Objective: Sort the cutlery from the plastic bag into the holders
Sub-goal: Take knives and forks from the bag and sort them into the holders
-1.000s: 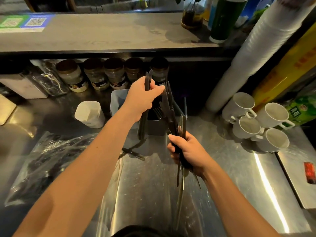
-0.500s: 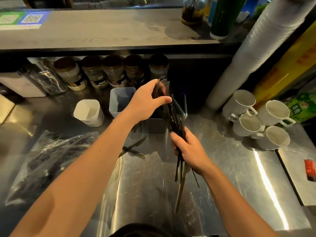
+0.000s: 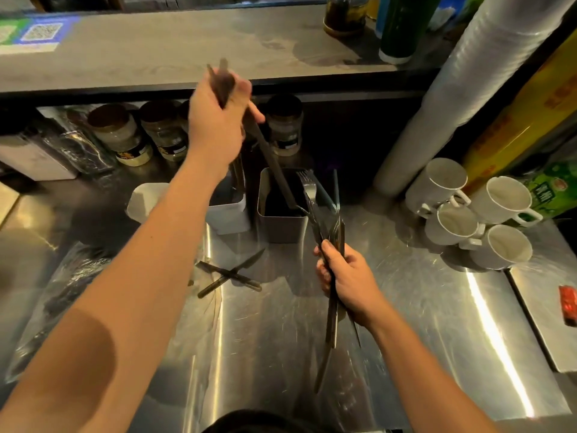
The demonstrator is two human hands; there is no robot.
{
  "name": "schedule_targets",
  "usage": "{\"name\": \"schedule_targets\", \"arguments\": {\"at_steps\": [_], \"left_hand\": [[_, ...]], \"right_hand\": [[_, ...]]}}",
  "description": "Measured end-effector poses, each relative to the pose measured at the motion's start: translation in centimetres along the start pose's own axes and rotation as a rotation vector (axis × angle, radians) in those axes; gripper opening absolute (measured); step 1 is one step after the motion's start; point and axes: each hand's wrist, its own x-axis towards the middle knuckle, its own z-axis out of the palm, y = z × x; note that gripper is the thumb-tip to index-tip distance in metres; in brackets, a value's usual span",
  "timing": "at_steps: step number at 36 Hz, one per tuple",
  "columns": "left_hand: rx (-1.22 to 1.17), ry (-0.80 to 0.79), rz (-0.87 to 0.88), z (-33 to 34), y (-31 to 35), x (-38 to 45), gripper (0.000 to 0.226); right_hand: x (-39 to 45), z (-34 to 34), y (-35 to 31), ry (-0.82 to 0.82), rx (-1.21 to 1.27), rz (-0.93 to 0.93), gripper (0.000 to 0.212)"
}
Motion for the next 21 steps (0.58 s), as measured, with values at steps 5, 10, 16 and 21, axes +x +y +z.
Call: {"name": "schedule_targets", "arguments": {"at_steps": [5,10,16,21], "left_hand": [[0.137,0.075,0.115,1.7,-1.5,1.8,0.007],[0.156,0.025,-0.015,4.1,-5.4,2.0,0.010],[0.278,-0.123,-0.238,5.8,-9.4,0.8,0.006],[0.247,-0.068,-0.321,5.4,-11.0,-0.1,0.005]], "right_hand": [[1.1,-0.3,0.2,0.074,0.078,0.095,0.024],[2.6,-0.6,0.4,0.085,0.180,0.115,0.023],[3.8,-1.2,0.3,0.102,0.161,0.112,0.026],[4.2,-1.4,0.0,0.107,0.172,0.118,0.027]]}}
